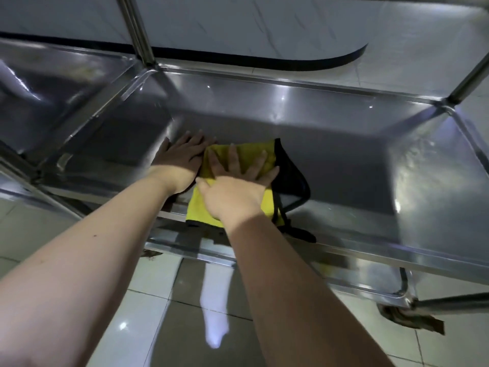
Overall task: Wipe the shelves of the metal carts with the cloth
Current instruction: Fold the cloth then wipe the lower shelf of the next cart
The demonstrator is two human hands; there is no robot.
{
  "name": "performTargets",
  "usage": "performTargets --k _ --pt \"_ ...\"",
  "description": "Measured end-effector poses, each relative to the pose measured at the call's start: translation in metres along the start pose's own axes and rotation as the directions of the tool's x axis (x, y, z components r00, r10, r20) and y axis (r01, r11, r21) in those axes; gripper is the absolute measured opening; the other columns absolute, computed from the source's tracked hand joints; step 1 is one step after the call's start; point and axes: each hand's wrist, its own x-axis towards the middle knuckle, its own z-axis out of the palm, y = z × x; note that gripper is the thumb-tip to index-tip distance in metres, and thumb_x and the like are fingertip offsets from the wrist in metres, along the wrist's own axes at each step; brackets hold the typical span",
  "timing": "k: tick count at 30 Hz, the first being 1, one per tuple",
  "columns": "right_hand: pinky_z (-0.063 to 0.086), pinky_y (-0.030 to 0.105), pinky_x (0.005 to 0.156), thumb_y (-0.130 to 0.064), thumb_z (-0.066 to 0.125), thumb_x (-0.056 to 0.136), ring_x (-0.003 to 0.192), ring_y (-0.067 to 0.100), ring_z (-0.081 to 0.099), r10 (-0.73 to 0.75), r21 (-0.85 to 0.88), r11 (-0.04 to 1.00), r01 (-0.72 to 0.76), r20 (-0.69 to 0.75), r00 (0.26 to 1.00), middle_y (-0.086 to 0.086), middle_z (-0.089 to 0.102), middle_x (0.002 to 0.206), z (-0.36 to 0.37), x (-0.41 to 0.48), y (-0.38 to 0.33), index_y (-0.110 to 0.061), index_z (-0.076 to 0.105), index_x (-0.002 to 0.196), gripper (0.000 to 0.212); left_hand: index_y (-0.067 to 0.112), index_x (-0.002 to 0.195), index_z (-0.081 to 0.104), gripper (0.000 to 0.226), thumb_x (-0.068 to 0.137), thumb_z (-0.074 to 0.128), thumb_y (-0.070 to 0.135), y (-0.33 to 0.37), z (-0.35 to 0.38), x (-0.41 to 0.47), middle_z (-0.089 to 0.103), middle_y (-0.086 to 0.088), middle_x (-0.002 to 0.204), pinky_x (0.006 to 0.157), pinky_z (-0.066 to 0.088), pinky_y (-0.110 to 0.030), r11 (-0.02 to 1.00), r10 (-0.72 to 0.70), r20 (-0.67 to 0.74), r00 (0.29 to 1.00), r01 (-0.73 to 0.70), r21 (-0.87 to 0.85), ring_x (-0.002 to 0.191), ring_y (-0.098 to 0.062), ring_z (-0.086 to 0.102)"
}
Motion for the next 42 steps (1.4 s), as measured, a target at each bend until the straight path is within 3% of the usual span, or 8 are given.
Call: performTargets --k 11,17,20,26,31,34,38,42 --pt "-0.004 0.074 0.107 -0.071 0.019 0.091 0.144 0.048 -0.011 0.485 0.062 0.874 -0.482 -0.041 0.874 -0.015 -0.008 0.162 -0.043 0.021 0.181 -0.054 -0.001 0.149 0.064 0.048 0.150 0.014 0.051 0.103 0.024 0.032 0.005 0.006 0.002 0.007 0.012 0.163 0.118 -0.002 -0.047 1.000 0.012 -0.025 1.000 -0.011 0.024 0.150 -0.014 0.003" --pt "-0.013 0.075 0.100 -0.065 0.024 0.091 0.141 0.054 -0.014 0.079 -0.004 0.997 -0.080 -0.057 0.995 -0.010 -0.004 0.163 -0.004 0.036 0.002 -0.050 0.004 0.150 0.064 0.029 0.147 0.037 0.043 0.104 0.038 0.028 -0.017 0.011 0.011 0.031 0.008 0.156 0.113 -0.002 -0.013 0.777 -0.177 -0.110 0.978 0.071 -0.625 0.146 -0.011 0.016" --pt "-0.014 0.074 0.100 -0.065 0.028 0.091 0.140 0.052 -0.019 -0.023 -0.016 1.000 0.023 0.000 1.000 -0.011 -0.007 0.163 -0.001 0.031 -0.030 -0.051 0.004 0.150 0.065 0.040 0.138 0.040 0.048 0.090 0.046 0.038 -0.015 0.006 0.006 0.035 0.008 0.153 0.121 0.013 -0.033 0.484 -0.245 -0.104 0.964 0.028 -0.875 0.145 -0.015 0.026" --pt "-0.015 0.067 0.107 -0.054 0.022 0.099 0.148 0.036 -0.009 0.055 0.238 0.971 -0.026 -0.114 0.992 -0.016 0.006 0.162 -0.023 0.025 0.040 -0.048 0.015 0.150 0.051 0.048 0.147 0.026 0.062 0.086 0.032 0.059 -0.008 0.001 0.007 0.011 0.009 0.162 0.115 -0.002 -0.031 0.941 -0.017 -0.093 0.996 -0.016 -0.337 0.149 -0.008 0.002" --pt "-0.017 0.068 0.108 -0.058 0.015 0.098 0.147 0.039 -0.014 0.185 0.116 0.977 -0.177 -0.066 0.981 -0.015 -0.002 0.163 -0.013 0.011 0.072 -0.048 0.004 0.151 0.055 0.035 0.153 0.019 0.058 0.098 0.035 0.047 0.018 -0.017 -0.006 0.015 -0.003 0.162 0.119 -0.009 -0.047 0.984 0.121 -0.179 0.976 -0.094 0.150 0.150 -0.022 0.001" --pt "-0.016 0.067 0.108 -0.054 0.017 0.100 0.149 0.031 -0.007 0.168 0.153 0.976 -0.154 -0.083 0.982 -0.017 0.001 0.162 -0.012 0.016 0.070 -0.048 0.008 0.151 0.053 0.028 0.154 0.017 0.065 0.094 0.042 0.029 0.068 -0.018 -0.013 0.020 -0.006 0.161 0.119 -0.001 -0.042 0.987 0.140 -0.189 0.972 -0.122 0.104 0.149 -0.025 0.010" --pt "-0.011 0.059 0.114 -0.044 0.024 0.102 0.150 0.024 0.001 0.200 0.305 0.939 -0.161 -0.101 0.975 -0.014 0.010 0.162 -0.015 0.021 0.084 -0.042 0.014 0.153 0.051 0.044 0.152 -0.001 0.060 0.097 0.020 0.057 0.111 0.008 -0.023 -0.012 0.003 0.163 0.113 -0.007 -0.062 0.982 -0.177 0.066 0.982 0.181 -0.060 0.147 -0.029 -0.018" --pt "-0.012 0.057 0.115 -0.059 0.020 0.098 0.150 0.028 -0.005 0.147 0.153 0.979 -0.131 -0.098 0.984 -0.005 0.002 0.164 -0.009 0.015 0.087 -0.044 0.003 0.153 0.059 0.056 0.147 0.001 0.058 0.092 0.014 0.067 0.074 0.008 -0.017 -0.010 0.013 0.162 0.106 -0.016 -0.068 0.990 -0.128 0.034 0.991 0.126 0.059 0.148 -0.028 -0.015"
